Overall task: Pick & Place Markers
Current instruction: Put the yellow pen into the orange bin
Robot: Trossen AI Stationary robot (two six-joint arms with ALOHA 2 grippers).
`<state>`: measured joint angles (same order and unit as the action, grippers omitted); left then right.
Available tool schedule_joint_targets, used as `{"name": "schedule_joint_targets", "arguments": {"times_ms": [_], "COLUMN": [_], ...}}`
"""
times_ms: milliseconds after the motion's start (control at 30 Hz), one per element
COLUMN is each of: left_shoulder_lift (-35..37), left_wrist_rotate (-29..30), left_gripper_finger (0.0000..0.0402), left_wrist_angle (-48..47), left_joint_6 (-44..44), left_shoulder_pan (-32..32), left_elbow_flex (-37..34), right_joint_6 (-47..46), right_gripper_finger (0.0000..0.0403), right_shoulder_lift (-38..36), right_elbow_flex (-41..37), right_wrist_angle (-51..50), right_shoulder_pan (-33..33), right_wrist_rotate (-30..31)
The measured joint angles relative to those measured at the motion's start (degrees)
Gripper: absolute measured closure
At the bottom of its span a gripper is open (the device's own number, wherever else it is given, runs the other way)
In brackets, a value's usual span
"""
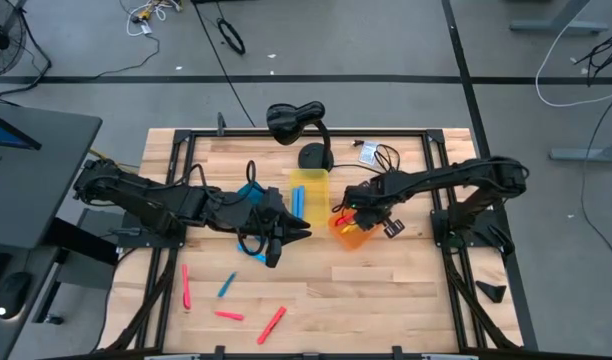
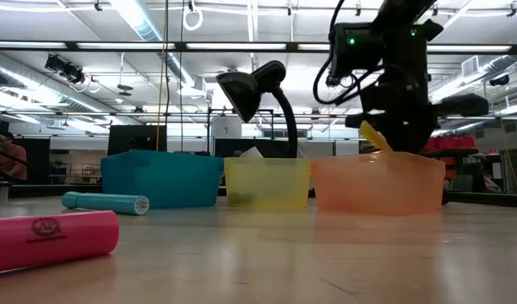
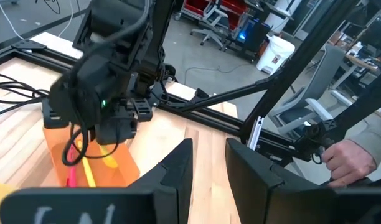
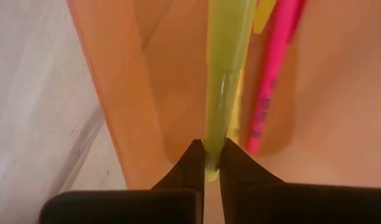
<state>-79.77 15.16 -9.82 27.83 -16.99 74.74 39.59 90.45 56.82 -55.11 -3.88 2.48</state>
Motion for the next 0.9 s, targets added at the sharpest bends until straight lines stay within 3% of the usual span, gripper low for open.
{"name": "schedule_joint_targets", "arguments": {"times_ms": [500, 667, 900], "left_shoulder_lift": [0.02, 0.02, 0.02], "left_wrist_rotate": [-0.02, -0.02, -0.04], "left_gripper_finger": [0.0303, 0.0303, 0.0303], "left_wrist_angle": [-1.28, -1.76, -2.61], "left_joint_6": [0.04, 0.03, 0.04], "left_shoulder_pan": [0.0, 0.0, 0.0], "left_elbow_flex": [0.0, -0.01, -0.01], "right_joint_6": [2.8, 3.6, 4.37], "right_gripper_finger": [0.0388, 0.0354, 0.0309], "right_shoulder_lift": [7.0, 7.0, 7.0], "right_elbow_flex": [-0.02, -0.02, -0.02], "right_wrist_angle": [1.12, 1.34, 0.63], "right_shoulder_pan": [0.35, 0.35, 0.35], "right_wrist_rotate": [0.41, 4.6, 5.05]}}
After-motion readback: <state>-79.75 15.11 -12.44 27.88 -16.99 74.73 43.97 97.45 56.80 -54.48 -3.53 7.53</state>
